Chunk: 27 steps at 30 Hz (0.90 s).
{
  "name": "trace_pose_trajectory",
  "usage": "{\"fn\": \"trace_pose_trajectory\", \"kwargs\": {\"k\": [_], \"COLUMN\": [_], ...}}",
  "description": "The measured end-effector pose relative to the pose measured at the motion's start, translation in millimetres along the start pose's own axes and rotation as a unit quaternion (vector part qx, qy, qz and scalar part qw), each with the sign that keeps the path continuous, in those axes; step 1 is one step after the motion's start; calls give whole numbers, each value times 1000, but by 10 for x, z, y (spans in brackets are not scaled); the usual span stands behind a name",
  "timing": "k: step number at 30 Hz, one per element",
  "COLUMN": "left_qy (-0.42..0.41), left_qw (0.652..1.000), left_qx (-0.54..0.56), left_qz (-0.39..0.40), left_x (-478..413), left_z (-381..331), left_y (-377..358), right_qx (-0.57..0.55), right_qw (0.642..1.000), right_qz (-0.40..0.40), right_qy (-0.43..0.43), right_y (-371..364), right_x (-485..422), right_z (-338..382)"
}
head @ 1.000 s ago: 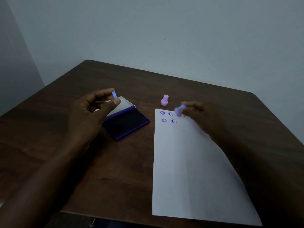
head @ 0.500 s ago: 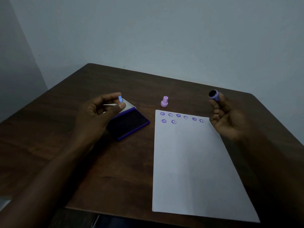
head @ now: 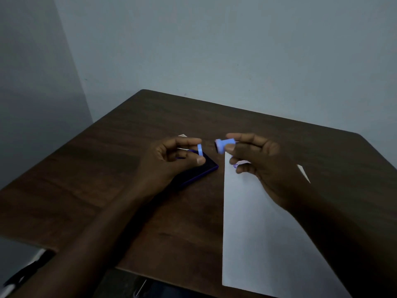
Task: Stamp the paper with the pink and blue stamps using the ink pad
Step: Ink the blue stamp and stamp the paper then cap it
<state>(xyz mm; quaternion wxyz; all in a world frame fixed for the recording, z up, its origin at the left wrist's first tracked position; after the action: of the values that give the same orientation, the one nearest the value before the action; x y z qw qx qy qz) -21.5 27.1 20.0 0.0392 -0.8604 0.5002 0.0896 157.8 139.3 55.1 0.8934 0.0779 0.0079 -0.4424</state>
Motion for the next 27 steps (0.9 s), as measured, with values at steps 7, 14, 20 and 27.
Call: {"fn": "trace_pose_trajectory", "kwargs": {"k": [7,14,20,27], "left_qy": [-41,-61,-84,-113], "left_qw": [999,998,996,990], "left_qx": [12,-7,-42,-83], "left_qz": [12,15,-10,-29], "left_x": [25,5,7,-3], "left_z": [-54,-25,4,30], "left_y": [-21,-29,-20,-25], "right_qx": [17,16,19,22], "right_qw": [999,999,999,999], "right_qz": [13,-3,7,10], "right_qy": [30,32,37,31], "right_y": [-204,-205,-225,-202], "right_x": [35,26,10,9], "right_z": [-6,-64,-113,-137]}}
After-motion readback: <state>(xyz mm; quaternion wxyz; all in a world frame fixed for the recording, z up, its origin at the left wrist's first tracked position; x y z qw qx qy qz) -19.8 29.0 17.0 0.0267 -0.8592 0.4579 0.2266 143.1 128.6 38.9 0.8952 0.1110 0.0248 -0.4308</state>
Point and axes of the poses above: each hand's wrist, its own x-axis away from the middle knuckle, its own y-axis out of the back of the hand, z = x × y, the point moved 4 cm from there along -x, towards the middle knuckle, and after that the axes turned 3 degrees about -z, right-handed, at the moved point
